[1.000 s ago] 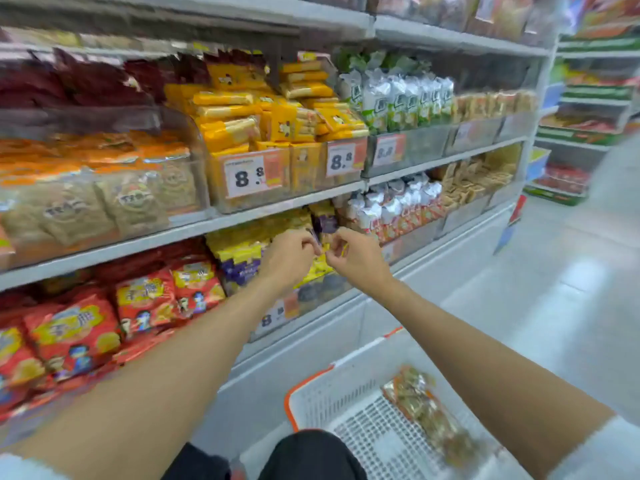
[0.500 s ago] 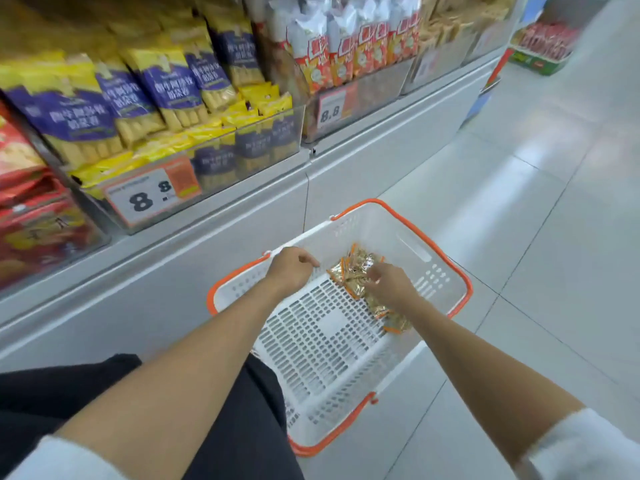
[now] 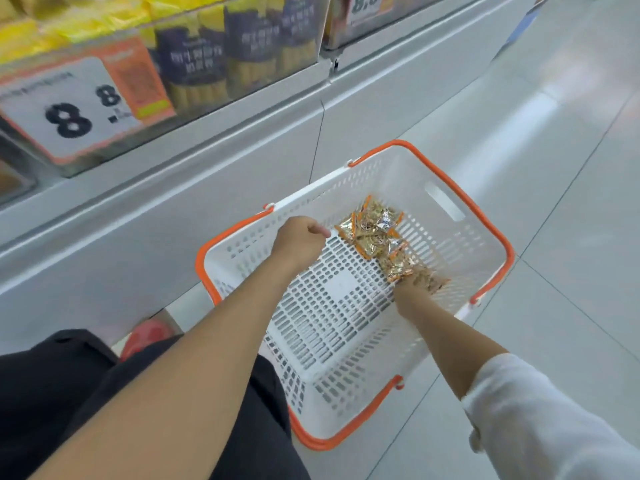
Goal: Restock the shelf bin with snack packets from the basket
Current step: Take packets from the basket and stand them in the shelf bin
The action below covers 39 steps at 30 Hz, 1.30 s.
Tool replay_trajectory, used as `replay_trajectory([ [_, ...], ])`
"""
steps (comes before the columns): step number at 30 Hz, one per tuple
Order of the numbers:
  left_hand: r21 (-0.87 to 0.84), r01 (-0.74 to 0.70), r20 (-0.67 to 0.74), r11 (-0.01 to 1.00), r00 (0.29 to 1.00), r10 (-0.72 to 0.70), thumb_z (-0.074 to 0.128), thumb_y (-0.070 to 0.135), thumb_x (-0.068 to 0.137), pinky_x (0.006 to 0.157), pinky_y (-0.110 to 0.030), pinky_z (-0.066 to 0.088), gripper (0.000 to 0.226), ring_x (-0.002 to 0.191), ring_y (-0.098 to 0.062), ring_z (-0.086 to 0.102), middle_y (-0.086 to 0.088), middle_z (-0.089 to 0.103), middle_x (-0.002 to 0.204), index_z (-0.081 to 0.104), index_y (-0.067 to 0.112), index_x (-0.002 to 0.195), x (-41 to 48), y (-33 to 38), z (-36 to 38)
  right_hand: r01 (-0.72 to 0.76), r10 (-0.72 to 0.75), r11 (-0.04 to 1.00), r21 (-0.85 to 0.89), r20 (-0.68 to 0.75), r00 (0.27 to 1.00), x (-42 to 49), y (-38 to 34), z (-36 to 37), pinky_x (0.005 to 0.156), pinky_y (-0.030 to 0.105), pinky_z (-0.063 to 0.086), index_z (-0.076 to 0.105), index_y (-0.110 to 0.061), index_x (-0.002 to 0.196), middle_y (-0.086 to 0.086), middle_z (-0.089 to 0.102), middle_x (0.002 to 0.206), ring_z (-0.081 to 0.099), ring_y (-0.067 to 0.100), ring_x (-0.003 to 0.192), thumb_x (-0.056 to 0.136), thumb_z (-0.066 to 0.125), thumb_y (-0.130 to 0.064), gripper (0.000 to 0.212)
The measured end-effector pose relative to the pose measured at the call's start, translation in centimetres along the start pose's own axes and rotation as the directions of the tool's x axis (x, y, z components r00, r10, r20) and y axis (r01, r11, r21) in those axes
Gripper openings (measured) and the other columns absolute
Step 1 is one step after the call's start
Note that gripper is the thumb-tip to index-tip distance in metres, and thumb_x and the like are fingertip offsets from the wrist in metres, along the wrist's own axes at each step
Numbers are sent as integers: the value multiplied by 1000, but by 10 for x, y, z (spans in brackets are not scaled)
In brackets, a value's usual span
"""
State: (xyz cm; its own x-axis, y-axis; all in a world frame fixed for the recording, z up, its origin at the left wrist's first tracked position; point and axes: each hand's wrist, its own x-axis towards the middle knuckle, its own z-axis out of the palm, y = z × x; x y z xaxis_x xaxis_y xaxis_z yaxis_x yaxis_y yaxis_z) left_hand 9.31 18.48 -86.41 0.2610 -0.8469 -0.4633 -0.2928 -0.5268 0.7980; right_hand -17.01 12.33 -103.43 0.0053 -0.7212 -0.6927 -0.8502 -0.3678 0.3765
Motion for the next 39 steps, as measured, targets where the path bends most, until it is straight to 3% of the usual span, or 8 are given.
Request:
replay_trajectory([
  [3,-1,7,31,1000,1000,-7,46,5,90,66,-28,49,29,74,-18,61,-3,67,86,71,20,90,-1,4,3,-41,39,999,-17,-64,997,6,-5,-5,113,56,26,22,-6,153,24,5,159,9,46,145,96,48,-8,63],
  [6,4,19,37,1000,999,-20,45,4,89,76,-34,53,31,82,-24,64,-4,67,87,72,19,91,-2,5,6,-95,93,992,-78,-36,995,14,-2,-2,113,66,13,20,-15,153,24,0,160,2,50,145,98,41,-17,59],
  [16,-5,33,44,999,999,-32,46,3,89,80,-34,52,30,82,-22,64,-4,66,88,71,19,87,-1,5,10,-40,40,989,-145,-2,999,9,-19,-7,87,39,50,20,-2,152,24,11,159,20,56,139,97,44,6,61],
  [20,-22,42,54,999,998,-40,46,2,88,59,-26,41,30,59,-18,50,-7,67,83,72,16,91,1,5,11,-48,47,998,-29,-29,998,8,-20,-12,79,33,48,35,-4,148,19,19,156,24,47,140,93,53,5,58],
  [26,-42,64,43,997,997,-62,46,0,88,62,-26,45,30,74,-20,60,-7,67,96,71,18,88,5,4,13,119,-85,966,228,-154,984,-4,-16,-20,84,39,51,55,-5,120,17,33,136,44,33,121,89,61,-4,32],
  [30,-29,92,22,995,996,-91,47,2,88,78,-33,52,29,82,-21,61,-8,68,102,70,19,91,4,0,14,333,-138,640,693,-322,937,-27,-21,-50,59,30,40,46,-16,86,0,49,74,42,13,60,91,60,-14,15],
  [34,-20,92,68,996,994,-90,55,9,90,78,-30,50,40,104,-25,59,-9,52,133,55,17,129,-2,3,6,388,-161,171,906,-363,918,-73,-13,-102,70,37,59,60,-6,110,12,71,89,70,25,77,77,81,-35,49],
  [39,-245,220,258,944,953,-156,76,20,83,85,-34,56,49,106,-20,65,-6,67,119,55,16,127,-21,10,-21,431,-303,-244,869,-490,817,-137,8,-168,74,29,59,66,1,103,14,70,91,69,23,82,91,66,-15,19],
])
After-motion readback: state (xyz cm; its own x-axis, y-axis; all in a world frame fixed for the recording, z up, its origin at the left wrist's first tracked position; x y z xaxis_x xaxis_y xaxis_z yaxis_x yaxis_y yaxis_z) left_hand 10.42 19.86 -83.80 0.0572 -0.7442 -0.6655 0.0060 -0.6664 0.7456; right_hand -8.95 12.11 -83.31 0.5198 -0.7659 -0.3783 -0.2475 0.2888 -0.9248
